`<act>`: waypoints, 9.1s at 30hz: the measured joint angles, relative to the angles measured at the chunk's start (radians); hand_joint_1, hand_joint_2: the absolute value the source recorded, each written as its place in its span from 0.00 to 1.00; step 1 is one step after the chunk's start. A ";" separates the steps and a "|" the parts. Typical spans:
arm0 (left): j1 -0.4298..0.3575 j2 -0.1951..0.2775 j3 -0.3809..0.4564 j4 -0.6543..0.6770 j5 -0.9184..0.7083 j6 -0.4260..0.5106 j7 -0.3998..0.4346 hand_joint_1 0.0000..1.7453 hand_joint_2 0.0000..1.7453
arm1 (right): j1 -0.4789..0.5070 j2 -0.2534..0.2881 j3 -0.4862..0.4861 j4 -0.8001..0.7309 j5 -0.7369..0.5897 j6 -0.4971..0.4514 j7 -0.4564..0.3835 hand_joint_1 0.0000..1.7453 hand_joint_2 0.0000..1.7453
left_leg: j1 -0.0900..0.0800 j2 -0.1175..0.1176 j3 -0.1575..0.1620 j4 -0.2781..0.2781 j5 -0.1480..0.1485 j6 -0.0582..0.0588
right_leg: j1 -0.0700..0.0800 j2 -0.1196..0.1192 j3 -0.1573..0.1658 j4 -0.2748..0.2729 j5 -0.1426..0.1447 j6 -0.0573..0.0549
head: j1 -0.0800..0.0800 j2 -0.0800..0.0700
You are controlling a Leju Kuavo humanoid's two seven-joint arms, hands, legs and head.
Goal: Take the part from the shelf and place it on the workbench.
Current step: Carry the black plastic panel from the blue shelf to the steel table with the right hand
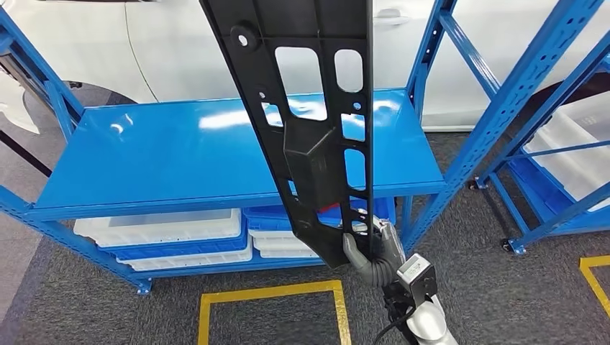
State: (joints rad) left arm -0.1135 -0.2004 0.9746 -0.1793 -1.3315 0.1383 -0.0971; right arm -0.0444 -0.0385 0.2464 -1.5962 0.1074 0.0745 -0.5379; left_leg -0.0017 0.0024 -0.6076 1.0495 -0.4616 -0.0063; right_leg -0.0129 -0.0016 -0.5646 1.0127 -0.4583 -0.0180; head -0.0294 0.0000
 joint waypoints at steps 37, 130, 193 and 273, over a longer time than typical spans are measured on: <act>-0.015 -0.002 0.001 0.000 0.000 -0.010 0.002 0.00 1.00 | -0.004 0.014 -0.010 -0.022 0.021 0.021 0.016 1.00 1.00 | 0.012 0.002 -0.062 0.244 -0.065 -0.022 | 0.000 -0.004 -0.047 -0.011 0.043 -0.004 | -0.001 0.000; 0.018 0.043 0.116 -0.011 0.116 0.060 -0.018 0.00 1.00 | 0.307 0.151 -0.175 -0.296 0.007 0.051 -0.094 1.00 1.00 | 0.011 0.002 0.004 0.173 -0.122 -0.021 | 0.009 0.052 -0.017 -0.007 0.018 -0.018 | -0.001 0.000; 0.019 0.053 0.074 -0.014 0.045 0.054 -0.001 0.00 1.00 | 0.280 0.152 -0.173 -0.212 -0.033 0.015 -0.126 1.00 1.00 | 0.011 -0.025 0.044 0.059 -0.060 -0.009 | 0.012 0.078 -0.014 -0.001 0.005 -0.014 | -0.001 0.000; 0.021 0.044 0.072 -0.015 0.028 0.042 0.000 0.00 1.00 | 0.273 0.148 -0.167 -0.276 -0.028 0.000 -0.100 1.00 1.00 | 0.005 0.090 0.111 -0.071 -0.041 -0.001 | 0.017 -0.062 -0.014 -0.011 0.000 0.021 | -0.001 0.000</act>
State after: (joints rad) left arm -0.0923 -0.1563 1.0468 -0.1946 -1.3037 0.1802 -0.0975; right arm 0.2281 0.1096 0.0790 -1.8722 0.0792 0.0744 -0.6375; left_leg 0.0035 0.0926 -0.4961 0.9781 -0.5028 -0.0074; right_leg 0.0045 -0.0636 -0.5787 1.0021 -0.4578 0.0033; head -0.0300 0.0001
